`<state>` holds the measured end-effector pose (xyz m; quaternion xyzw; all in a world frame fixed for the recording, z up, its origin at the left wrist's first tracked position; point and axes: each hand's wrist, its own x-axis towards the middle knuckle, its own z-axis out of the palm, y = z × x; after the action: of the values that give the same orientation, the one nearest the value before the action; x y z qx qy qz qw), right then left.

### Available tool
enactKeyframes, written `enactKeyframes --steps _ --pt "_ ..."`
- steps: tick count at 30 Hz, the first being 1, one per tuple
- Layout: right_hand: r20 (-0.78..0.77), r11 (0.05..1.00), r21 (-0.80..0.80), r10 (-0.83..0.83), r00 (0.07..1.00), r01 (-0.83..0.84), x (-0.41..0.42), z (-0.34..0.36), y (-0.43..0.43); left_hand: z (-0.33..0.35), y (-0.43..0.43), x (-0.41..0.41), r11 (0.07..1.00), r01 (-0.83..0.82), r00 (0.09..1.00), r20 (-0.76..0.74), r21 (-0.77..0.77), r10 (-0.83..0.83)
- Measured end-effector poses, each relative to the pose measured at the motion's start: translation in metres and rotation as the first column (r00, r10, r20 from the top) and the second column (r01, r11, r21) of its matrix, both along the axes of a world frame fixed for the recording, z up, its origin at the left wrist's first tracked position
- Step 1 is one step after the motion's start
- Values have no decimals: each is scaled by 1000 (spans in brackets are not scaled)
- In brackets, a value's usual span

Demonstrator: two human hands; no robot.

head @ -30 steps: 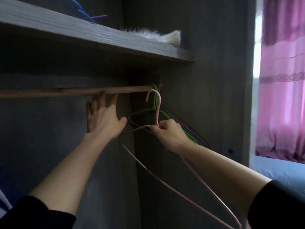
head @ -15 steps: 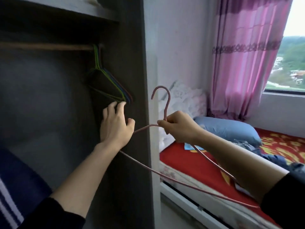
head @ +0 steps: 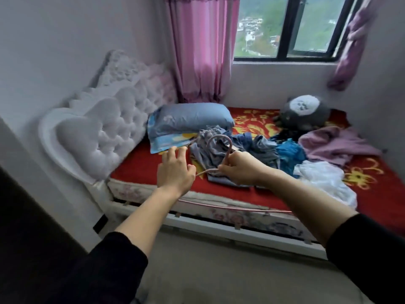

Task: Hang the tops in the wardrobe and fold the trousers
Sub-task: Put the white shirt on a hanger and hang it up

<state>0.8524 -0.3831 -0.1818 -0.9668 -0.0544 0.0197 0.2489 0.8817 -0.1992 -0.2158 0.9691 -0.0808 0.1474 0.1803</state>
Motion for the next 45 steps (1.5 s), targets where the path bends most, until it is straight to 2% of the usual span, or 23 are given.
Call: enactKeyframes --steps 5,10,16,20,24,29,36,40,45 --pt "-104 980 67 -179 978 186 32 -45 -99 -42 -105 55 989 150 980 -133 -13 -150" --pt "-154 924 127 -341 928 360 71 -81 -190 -78 -210 122 956 294 921 -260 -24 -290" --pt "-211 787 201 -547 810 584 94 -110 -294 -109 -326 178 892 451 821 -376 -34 -429" --pt "-275 650 259 -660 700 714 100 -121 -355 -132 -392 199 848 529 754 -440 -34 -488" --pt "-291 570 260 -724 626 780 107 -132 -420 -160 -459 212 815 576 678 -517 -70 -523" --pt "-323 548 218 -741 589 808 130 -167 -513 -210 -546 228 831 542 619 -610 -124 -495" --pt "-366 601 73 -727 582 796 168 -230 -628 -285 -645 244 923 361 500 -809 -129 -309" --pt "-320 598 -9 -761 565 801 186 -267 -665 -323 -671 241 953 282 428 -874 -113 -230" --pt "-310 641 -37 -737 601 767 200 -324 -688 -373 -685 249 983 176 374 -920 -53 -117"
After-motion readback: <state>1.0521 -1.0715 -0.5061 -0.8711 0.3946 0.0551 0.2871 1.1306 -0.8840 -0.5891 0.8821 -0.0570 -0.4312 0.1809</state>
